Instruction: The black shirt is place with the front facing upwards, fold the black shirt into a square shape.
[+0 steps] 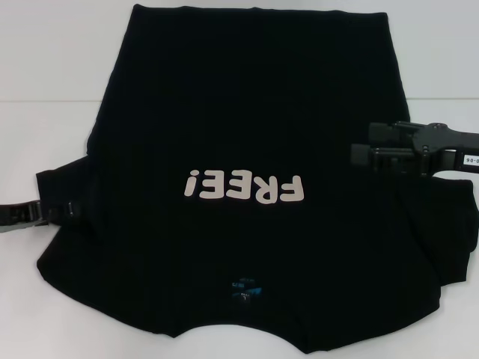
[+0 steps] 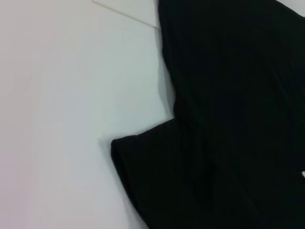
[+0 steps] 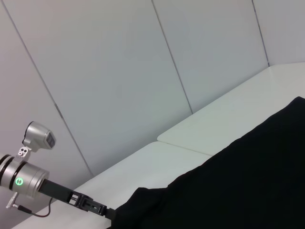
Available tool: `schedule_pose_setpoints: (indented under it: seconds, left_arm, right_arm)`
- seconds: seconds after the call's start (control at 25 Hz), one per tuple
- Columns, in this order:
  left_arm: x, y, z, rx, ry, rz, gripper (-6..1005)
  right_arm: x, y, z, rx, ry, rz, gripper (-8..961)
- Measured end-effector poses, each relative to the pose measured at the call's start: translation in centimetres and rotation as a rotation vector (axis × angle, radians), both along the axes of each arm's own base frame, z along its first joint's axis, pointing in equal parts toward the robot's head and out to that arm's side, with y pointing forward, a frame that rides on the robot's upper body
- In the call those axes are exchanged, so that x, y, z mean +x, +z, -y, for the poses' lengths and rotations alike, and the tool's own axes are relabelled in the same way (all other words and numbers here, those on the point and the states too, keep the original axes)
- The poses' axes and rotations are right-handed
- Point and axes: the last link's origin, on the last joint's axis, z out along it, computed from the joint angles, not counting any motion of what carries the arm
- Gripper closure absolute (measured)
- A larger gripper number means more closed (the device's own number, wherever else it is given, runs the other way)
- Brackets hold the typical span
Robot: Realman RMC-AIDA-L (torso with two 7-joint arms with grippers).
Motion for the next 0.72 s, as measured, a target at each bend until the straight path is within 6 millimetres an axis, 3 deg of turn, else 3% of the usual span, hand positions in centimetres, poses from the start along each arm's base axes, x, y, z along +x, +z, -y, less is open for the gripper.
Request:
schedule_pose_setpoints:
  seconds: [0.64,0.72]
  left_arm:
    - [1.3,0.0,-1.2,-0.001,-0.052,-0.018,255]
    - [1.4,0.0,-1.4,-0.003,-0.057,-0.021,359]
  right_arm:
    - [0.0,0.0,0.0,0.001,-0.001,-0.001,47]
    - [0.0,0.0,0.0,0.001,-0.001,-0.001,47]
